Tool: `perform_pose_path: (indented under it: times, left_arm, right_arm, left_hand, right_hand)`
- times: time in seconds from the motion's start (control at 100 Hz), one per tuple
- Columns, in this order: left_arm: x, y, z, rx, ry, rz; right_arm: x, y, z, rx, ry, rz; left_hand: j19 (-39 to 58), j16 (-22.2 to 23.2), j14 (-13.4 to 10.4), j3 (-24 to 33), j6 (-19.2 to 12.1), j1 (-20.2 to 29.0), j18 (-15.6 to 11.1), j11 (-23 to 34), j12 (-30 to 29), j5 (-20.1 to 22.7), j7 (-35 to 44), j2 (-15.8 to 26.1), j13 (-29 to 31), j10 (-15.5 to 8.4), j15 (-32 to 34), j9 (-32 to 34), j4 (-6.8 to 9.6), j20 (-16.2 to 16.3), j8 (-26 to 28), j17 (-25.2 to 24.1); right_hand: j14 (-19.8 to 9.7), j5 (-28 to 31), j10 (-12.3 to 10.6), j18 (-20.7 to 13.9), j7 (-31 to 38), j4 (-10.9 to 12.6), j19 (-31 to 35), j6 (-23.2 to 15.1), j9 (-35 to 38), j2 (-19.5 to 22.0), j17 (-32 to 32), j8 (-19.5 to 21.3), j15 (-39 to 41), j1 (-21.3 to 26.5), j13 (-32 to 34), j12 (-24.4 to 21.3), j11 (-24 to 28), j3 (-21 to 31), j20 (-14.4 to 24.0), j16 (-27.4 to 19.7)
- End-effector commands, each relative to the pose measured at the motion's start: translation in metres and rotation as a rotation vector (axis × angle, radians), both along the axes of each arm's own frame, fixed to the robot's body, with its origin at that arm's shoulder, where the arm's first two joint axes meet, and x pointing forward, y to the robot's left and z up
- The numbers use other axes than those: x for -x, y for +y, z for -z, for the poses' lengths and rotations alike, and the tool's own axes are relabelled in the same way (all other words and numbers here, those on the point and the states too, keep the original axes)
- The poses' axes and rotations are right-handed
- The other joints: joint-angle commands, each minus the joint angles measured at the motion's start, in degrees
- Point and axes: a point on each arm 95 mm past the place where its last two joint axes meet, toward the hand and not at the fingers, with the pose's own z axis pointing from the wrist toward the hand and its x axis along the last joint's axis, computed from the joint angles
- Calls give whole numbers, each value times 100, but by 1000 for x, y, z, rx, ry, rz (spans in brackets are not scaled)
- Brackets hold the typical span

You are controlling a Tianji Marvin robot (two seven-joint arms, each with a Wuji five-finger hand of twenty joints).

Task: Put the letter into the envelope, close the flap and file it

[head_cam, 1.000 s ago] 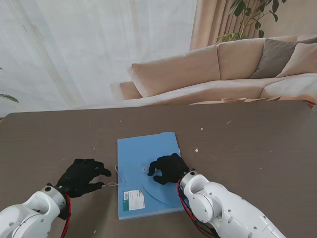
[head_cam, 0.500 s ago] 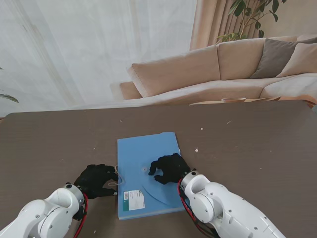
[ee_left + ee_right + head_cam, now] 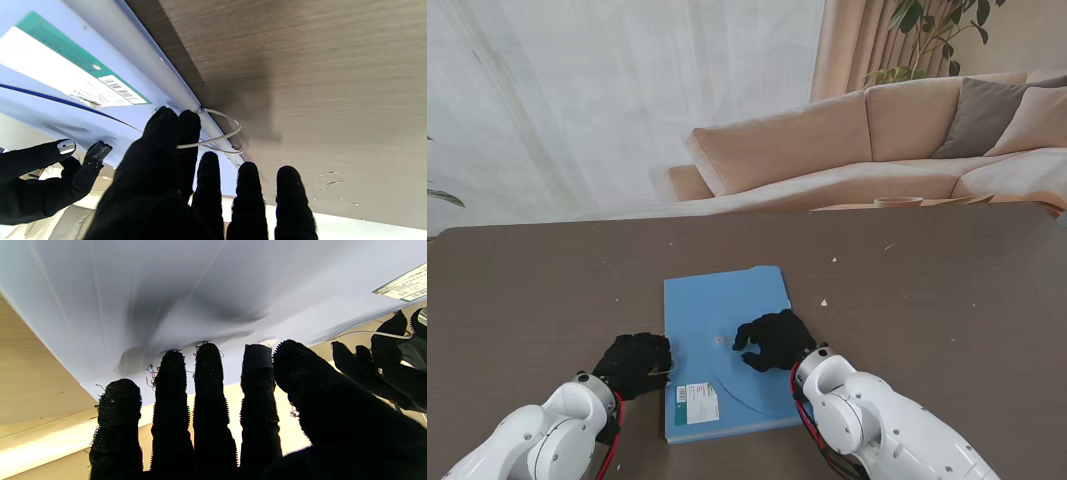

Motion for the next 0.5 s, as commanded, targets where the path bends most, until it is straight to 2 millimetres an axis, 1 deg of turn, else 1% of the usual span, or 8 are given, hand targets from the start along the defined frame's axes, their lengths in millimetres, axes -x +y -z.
perform_pose_path:
  times: [0.0, 0.06, 0.13, 0.19, 0.21, 0.28, 0.35, 0.49]
  left_arm:
    - [3, -3, 1, 0, 17, 3]
    - [3, -3, 0, 8, 19, 0]
    - [3, -3, 0, 20, 20, -4]
    - [3, -3, -1, 40, 21, -9]
    - [3, -3, -2, 50, 22, -11]
    - [3, -3, -4, 84, 19, -19]
    - [3, -2, -7, 117, 17, -27]
    - [2, -3, -14, 190, 39, -47]
  right_arm:
    - [8, -2, 9, 28, 25, 7]
    - [9, -3, 9, 38, 12, 19]
    - [9, -4, 9, 50, -5, 26]
    - [10, -5, 8, 69, -20, 22]
    - [10, -5, 8, 77, -25, 20]
    - [10, -5, 8, 101, -36, 12]
    - [9, -5, 9, 111, -34, 6]
    - [7, -4, 10, 118, -22, -4]
  left_hand:
    - [86, 90, 10, -94, 134, 327, -43, 41, 49, 306, -106, 288, -74, 49, 54, 155, 15, 27, -134, -98]
    - [100, 86, 15, -116, 177, 357, -47, 46, 50, 385, -146, 312, -77, 59, 67, 175, 15, 18, -197, -103]
    - [111, 81, 24, -143, 175, 373, -51, 52, 51, 444, -185, 317, -90, 76, 73, 191, 13, 9, -248, -113]
    - [123, 76, 17, -161, 165, 382, -56, 57, 53, 508, -242, 313, -96, 86, 82, 207, 19, 0, -314, -118]
    - [124, 76, 22, -167, 154, 382, -56, 60, 54, 524, -260, 307, -99, 89, 85, 214, 22, -4, -336, -126]
    - [144, 71, 35, -172, 117, 371, -42, 69, 59, 650, -376, 259, -98, 109, 101, 243, 36, -17, -490, -133]
    - [148, 67, 39, -168, 105, 368, -41, 65, 56, 741, -438, 221, -108, 114, 102, 251, 34, -26, -587, -140]
    - [159, 65, 22, -143, 193, 396, -58, 66, 59, 891, -449, 149, -144, 124, 98, 248, 31, -31, -647, -150]
  right_hand:
    - [311, 193, 17, -147, -162, 101, 136, 257, 199, 92, -37, -191, -113, -109, 67, -189, -179, 143, -4, -168]
    - [318, 250, -37, -237, -197, 120, 225, 362, 183, 135, -196, -248, 5, -124, -227, -250, -217, 136, 61, -86]
    - [269, 208, -113, -394, -264, 151, 297, 332, -193, 190, -450, -230, 269, -138, -703, -124, -56, 90, 163, 76]
    - [177, 182, -56, -564, -265, 169, 330, 256, -773, 222, -637, -187, 590, -145, -1175, 195, 289, 42, 246, 259]
    - [159, 175, -38, -623, -250, 172, 338, 224, -994, 231, -710, -181, 733, -149, -1350, 360, 492, 23, 271, 339]
    - [123, 163, 12, -732, -151, 176, 353, 110, -1539, 277, -846, -206, 1054, -124, -1711, 792, 968, -30, 329, 512]
    - [86, 157, 13, -778, -26, 171, 355, -51, -1817, 287, -930, -245, 1186, -79, -1865, 999, 1169, -71, 357, 581]
    - [81, 201, 1, -782, 105, 170, 343, -125, -1865, 272, -952, -255, 1209, -48, -1886, 1056, 1204, -105, 361, 590]
